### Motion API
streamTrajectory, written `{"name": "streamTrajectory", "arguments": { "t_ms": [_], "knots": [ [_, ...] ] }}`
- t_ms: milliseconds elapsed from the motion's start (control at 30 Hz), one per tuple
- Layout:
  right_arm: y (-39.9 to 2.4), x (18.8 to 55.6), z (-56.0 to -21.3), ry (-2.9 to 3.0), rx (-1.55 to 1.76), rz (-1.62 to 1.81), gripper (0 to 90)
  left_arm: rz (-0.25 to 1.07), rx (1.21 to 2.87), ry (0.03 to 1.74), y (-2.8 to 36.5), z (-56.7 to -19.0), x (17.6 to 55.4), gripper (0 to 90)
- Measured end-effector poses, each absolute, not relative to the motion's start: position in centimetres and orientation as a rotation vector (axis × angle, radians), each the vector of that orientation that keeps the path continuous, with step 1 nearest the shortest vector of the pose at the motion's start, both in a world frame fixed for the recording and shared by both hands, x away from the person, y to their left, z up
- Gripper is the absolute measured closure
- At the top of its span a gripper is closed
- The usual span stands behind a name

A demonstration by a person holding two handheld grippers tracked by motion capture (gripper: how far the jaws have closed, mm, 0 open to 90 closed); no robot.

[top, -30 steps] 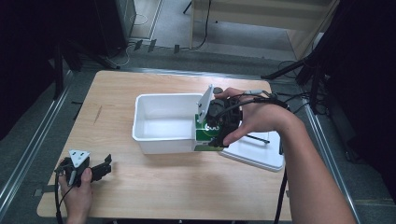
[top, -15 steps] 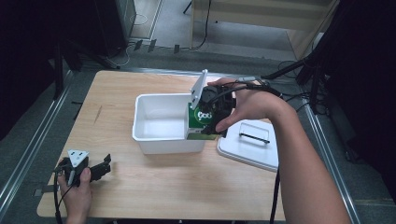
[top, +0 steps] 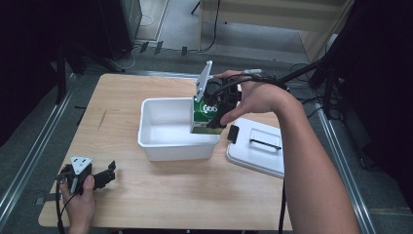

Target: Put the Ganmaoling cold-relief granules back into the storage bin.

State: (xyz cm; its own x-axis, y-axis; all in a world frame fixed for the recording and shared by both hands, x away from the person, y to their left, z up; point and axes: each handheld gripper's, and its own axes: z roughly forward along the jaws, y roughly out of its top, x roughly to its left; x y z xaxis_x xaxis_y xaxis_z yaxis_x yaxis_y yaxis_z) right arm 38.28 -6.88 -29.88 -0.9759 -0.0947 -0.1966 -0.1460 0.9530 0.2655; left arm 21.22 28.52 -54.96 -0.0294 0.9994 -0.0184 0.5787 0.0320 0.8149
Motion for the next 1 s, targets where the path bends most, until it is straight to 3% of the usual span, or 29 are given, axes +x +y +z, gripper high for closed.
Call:
{"name": "streamTrajectory", "arguments": {
  "t_ms": [1000],
  "knots": [
    [-4.1,41.8,-34.1,2.945,-0.166,0.387,16.3,0.835,1.605,1.674,28.6,-54.9,21.2,9.5]
  ]
}}
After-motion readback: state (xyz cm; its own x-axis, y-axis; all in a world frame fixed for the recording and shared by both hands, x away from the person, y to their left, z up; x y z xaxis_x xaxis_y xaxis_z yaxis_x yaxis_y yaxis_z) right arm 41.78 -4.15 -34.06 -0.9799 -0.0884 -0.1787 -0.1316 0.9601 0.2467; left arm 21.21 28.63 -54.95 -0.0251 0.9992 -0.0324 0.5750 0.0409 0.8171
